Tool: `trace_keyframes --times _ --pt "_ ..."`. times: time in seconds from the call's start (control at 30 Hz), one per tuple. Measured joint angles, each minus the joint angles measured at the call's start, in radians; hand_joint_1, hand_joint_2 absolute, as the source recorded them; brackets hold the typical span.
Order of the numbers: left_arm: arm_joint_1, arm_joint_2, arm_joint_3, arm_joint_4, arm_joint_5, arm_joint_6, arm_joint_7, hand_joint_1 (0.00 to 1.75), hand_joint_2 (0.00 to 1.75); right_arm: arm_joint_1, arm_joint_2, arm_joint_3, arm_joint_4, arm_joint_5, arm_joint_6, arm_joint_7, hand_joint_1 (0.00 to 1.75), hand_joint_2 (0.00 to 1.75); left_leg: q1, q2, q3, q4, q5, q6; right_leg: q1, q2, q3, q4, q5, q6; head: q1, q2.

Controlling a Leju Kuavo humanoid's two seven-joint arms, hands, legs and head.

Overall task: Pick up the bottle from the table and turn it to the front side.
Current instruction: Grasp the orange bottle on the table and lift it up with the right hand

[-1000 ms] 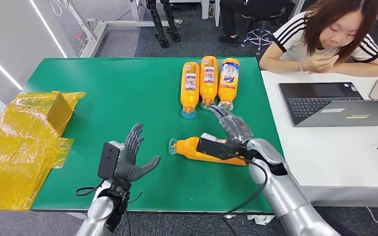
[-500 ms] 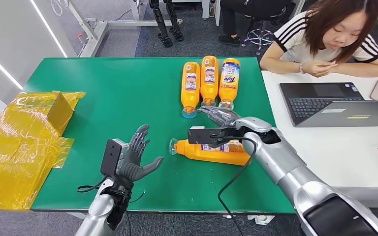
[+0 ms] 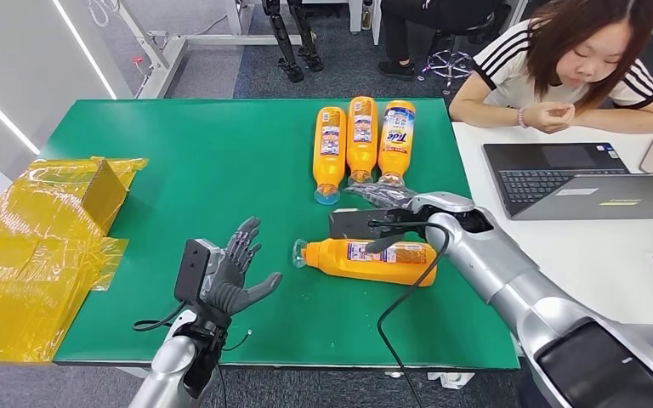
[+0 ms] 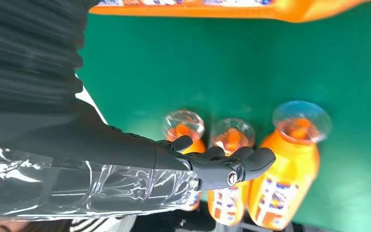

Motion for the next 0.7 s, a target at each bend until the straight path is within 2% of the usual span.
trace_keyframes --times 0.27,0.7 --pt "0.004 0.0 0.006 0.0 0.014 -0.01 0.012 0.0 1.75 0.007 -0.056 0.05 0.01 -0.015 0.04 0.029 0.0 1.75 0.0 0.0 0.0 0.0 0.0 0.0 0.0 0.0 0.0 0.0 0.0 0.0 0.0 0.0" --pt "0.011 0.001 0.02 -0.001 0.036 -0.036 0.016 0.0 1.75 0.074 -0.133 0.089 0.0 -0.062 0.02 0.023 0.0 1.75 0.0 -0.001 0.0 0.0 0.0 0.0 0.0 0.0 0.0 0.0 0.0 0.0 0.0 0.0"
